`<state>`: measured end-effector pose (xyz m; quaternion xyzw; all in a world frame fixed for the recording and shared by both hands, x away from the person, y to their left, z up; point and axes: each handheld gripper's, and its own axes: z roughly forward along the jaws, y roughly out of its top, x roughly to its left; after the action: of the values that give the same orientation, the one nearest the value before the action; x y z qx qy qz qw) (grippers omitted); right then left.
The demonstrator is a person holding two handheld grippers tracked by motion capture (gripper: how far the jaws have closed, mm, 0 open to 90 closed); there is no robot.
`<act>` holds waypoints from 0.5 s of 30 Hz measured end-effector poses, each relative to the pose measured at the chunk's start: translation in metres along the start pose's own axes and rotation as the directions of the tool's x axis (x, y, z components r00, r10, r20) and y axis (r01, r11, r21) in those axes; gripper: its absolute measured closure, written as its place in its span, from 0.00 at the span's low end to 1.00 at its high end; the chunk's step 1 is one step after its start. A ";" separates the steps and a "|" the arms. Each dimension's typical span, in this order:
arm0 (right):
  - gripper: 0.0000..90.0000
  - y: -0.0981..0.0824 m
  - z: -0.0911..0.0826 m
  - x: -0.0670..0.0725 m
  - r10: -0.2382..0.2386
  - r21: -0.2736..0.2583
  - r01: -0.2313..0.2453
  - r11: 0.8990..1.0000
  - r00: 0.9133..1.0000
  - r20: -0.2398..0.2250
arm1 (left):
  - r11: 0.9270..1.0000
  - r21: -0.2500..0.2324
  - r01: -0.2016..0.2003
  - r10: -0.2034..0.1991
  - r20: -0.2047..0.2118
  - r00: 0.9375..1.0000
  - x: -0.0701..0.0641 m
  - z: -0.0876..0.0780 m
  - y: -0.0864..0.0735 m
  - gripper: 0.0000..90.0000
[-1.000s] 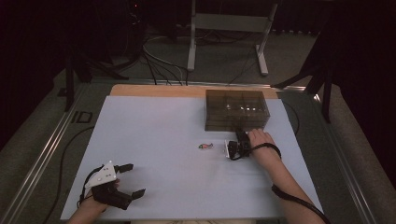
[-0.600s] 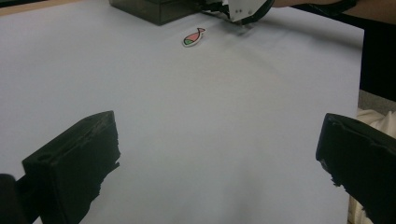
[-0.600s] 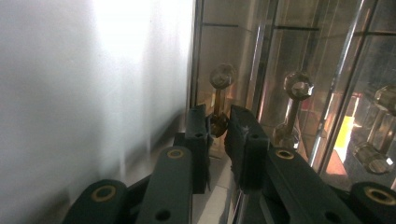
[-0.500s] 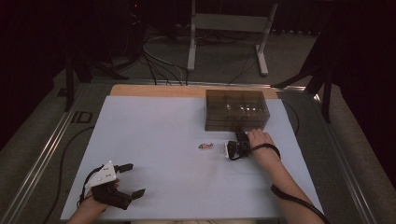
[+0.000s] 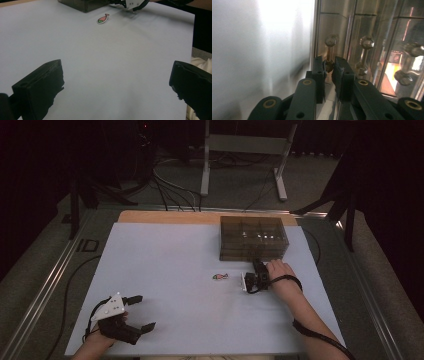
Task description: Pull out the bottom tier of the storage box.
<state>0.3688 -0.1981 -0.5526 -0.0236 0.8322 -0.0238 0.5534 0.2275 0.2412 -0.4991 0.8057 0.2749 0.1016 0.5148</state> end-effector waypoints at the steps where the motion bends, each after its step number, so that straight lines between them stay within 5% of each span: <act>1: 0.89 0.000 -0.001 0.000 -0.002 0.000 0.002 1.000 1.000 0.000 | 1.000 -0.001 0.001 -0.001 0.000 1.000 0.000 0.000 0.000 0.00; 15: 0.88 -0.002 -0.014 0.006 -0.014 -0.019 0.014 1.000 1.000 -0.004 | 1.000 0.001 -0.001 0.001 0.000 1.000 0.000 0.000 0.000 0.00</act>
<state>0.3537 -0.2007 -0.5525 -0.0348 0.8333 -0.0197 0.5514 0.2276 0.2413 -0.4991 0.8062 0.2743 0.1018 0.5142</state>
